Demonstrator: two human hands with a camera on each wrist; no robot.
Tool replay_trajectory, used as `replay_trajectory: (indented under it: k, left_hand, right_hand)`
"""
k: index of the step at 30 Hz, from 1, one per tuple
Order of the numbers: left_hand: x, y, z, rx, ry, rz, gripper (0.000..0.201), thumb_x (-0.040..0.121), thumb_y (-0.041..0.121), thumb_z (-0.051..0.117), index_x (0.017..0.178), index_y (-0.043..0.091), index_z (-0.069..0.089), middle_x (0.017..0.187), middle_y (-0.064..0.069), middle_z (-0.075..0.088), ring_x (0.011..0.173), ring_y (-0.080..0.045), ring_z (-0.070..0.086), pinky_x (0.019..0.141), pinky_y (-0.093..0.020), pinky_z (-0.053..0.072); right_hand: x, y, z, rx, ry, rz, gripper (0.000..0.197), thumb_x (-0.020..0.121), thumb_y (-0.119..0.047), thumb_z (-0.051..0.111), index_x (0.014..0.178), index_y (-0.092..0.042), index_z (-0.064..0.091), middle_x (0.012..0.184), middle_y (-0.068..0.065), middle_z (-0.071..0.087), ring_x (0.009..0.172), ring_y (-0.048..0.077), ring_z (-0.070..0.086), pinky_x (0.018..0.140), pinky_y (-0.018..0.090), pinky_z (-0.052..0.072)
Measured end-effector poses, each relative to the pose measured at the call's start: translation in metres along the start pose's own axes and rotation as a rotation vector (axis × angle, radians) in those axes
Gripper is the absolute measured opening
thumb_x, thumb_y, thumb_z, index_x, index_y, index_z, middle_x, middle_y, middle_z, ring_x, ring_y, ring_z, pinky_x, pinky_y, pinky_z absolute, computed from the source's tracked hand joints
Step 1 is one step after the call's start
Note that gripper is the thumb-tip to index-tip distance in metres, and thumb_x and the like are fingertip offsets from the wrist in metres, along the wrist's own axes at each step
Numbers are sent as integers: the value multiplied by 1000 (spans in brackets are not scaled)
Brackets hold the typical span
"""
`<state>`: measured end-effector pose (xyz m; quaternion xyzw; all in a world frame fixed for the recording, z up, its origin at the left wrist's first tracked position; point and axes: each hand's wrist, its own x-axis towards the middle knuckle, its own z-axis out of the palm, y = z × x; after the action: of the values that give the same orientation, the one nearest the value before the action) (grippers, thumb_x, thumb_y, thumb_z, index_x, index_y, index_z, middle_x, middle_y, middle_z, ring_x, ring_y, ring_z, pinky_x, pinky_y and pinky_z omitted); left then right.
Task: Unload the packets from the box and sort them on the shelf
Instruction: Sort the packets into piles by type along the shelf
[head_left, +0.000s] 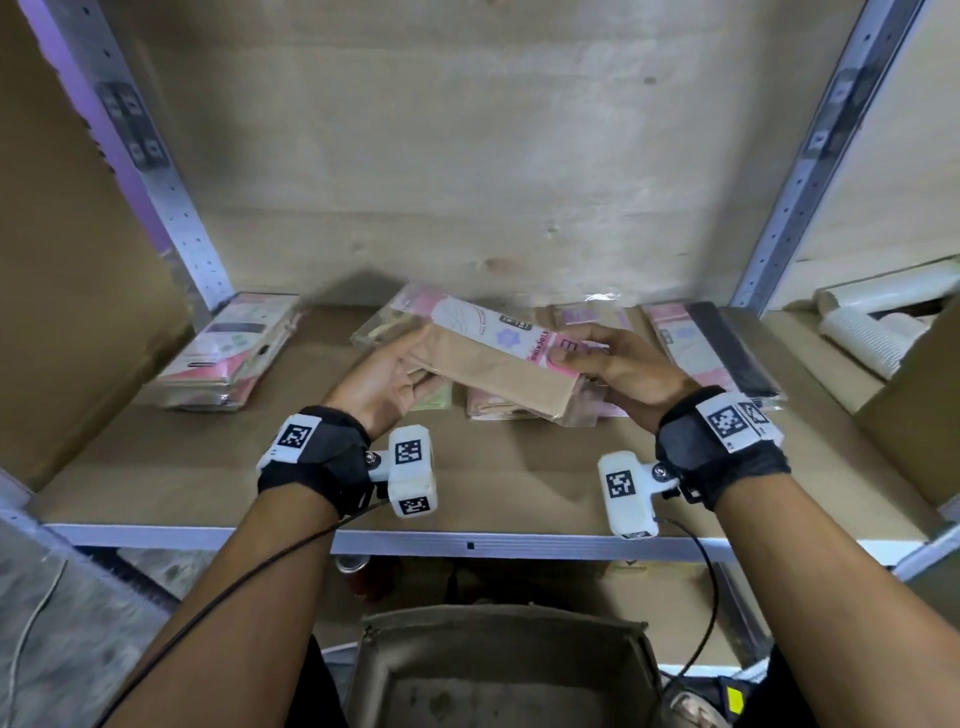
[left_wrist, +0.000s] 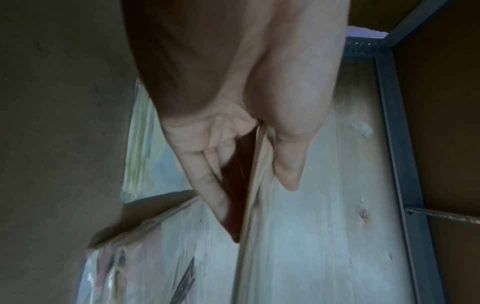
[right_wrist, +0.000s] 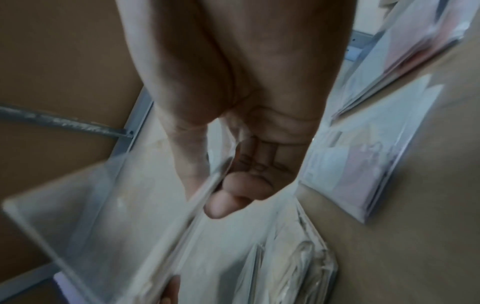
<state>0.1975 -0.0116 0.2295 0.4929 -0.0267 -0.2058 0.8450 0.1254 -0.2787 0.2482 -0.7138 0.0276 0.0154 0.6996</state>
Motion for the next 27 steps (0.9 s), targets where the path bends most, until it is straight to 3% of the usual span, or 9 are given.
replay_trajectory:
  k: [3,5,8,11,15,20,24,27]
  left_hand:
    - [4,6,-14,2,75,21,27,90,30,70,111,14,66,109,-8,75,100,-15,73,73,-26,60]
    - [4,9,-20,33,53,15,24,86,38,72,99,18,73,104,-5,77,98,-12,73,74,-24,59]
    - [1,14,-27,66,43,-1,25,75,45,78,83,21,82,104,-2,77,97,-9,73,72,-20,58]
    - [-3,17,-31,69,68,-12,24,76,39,78,90,19,80,103,-1,78,92,-7,74,68,-17,57]
    - [-6,15,-34,167,159,13,39,75,26,79,110,10,68,110,-6,76,87,-8,75,65,-19,58]
    - [-13,15,-38,450,174,35,11,91,23,70,99,16,72,93,0,78,82,-14,73,68,-25,59]
    - [-17,22,-36,589,152,65,29,92,32,68,113,12,72,103,-2,77,93,-16,72,83,-29,55]
    - [-23,25,-32,588,86,69,40,85,42,72,109,9,74,105,-7,77,88,-16,72,77,-27,56]
  right_hand:
    - [-6,0,-9,25,-31,27,35,83,-7,74,118,-9,69,113,15,72,98,29,71,83,41,58]
    - [-9,-2,-13,51,-45,37,37,84,-3,71,121,-10,68,112,12,73,96,24,72,73,31,61]
    - [-11,-4,-19,87,-29,37,44,84,-4,70,126,-19,66,111,6,74,95,18,72,70,25,59]
    - [-11,-5,-20,119,33,19,49,83,-7,73,128,-22,63,114,5,73,90,16,72,77,26,60]
    - [-9,-3,-15,182,72,24,48,82,-4,74,127,-11,63,115,15,72,98,25,70,87,36,58]
    - [-8,0,-11,167,49,0,39,83,-3,72,122,-7,65,109,14,74,90,20,73,71,28,60]
    - [-8,0,-12,156,38,9,38,82,-6,73,119,-11,68,108,13,74,93,21,73,70,27,60]
    - [-8,-1,-10,140,14,25,41,82,-6,73,122,-14,66,108,13,74,97,23,72,70,27,59]
